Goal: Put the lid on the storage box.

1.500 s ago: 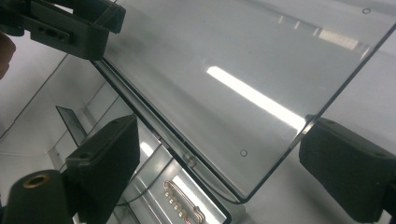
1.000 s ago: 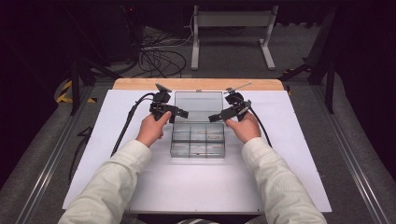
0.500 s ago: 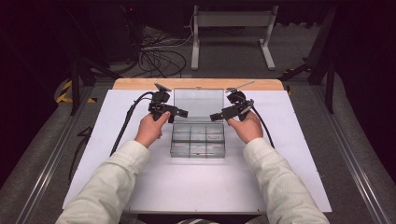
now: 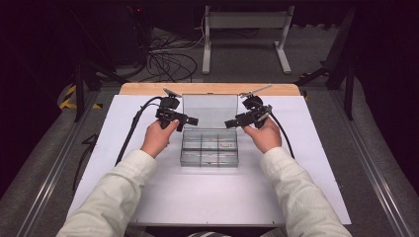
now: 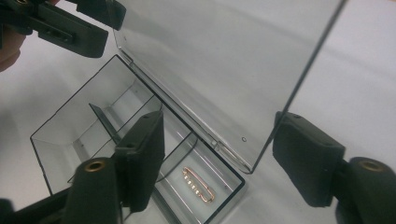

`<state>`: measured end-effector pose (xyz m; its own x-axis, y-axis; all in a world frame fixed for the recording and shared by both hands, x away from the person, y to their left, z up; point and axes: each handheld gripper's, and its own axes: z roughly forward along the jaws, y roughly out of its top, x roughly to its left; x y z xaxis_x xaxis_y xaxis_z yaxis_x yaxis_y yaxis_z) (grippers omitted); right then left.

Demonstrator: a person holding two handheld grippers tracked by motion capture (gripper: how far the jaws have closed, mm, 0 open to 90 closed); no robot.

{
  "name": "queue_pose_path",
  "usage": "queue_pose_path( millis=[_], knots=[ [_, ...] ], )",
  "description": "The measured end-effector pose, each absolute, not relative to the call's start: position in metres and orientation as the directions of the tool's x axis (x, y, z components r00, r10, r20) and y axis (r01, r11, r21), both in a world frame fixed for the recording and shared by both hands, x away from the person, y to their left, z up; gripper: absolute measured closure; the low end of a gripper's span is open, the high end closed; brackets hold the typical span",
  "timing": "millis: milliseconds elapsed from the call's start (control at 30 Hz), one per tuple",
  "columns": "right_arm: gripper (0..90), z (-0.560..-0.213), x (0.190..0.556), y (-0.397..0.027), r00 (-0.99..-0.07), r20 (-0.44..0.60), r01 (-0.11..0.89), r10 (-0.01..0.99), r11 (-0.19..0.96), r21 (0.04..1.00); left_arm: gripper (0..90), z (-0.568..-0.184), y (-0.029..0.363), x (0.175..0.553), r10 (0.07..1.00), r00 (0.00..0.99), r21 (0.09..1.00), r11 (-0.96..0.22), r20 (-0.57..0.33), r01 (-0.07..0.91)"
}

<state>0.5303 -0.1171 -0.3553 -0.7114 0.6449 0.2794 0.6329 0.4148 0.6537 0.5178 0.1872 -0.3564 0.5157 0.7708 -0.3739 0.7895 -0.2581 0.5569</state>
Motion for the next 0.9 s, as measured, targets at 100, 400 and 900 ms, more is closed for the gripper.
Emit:
queue_pose_path(
  millis=[100,400,900],
  knots=[
    [41.5,-0.353,0.528,-0.118,-0.712,0.272,0.630,0.647,0.417,0.655,37.8,-0.356,0.189,0.518,0.765,0.522,0.558,-0.262,-0.378,0.788],
    [55.1,-0.346,0.521,-0.121,-0.722,0.252,0.610,0.645,0.422,0.670,46.8,-0.351,0.195,0.515,0.754,0.537,0.565,-0.272,-0.378,0.779],
    [57.5,-0.339,0.506,-0.128,-0.725,0.172,0.567,0.667,0.436,0.699,48.5,-0.345,0.196,0.510,0.751,0.563,0.588,-0.294,-0.347,0.754]
  ],
)
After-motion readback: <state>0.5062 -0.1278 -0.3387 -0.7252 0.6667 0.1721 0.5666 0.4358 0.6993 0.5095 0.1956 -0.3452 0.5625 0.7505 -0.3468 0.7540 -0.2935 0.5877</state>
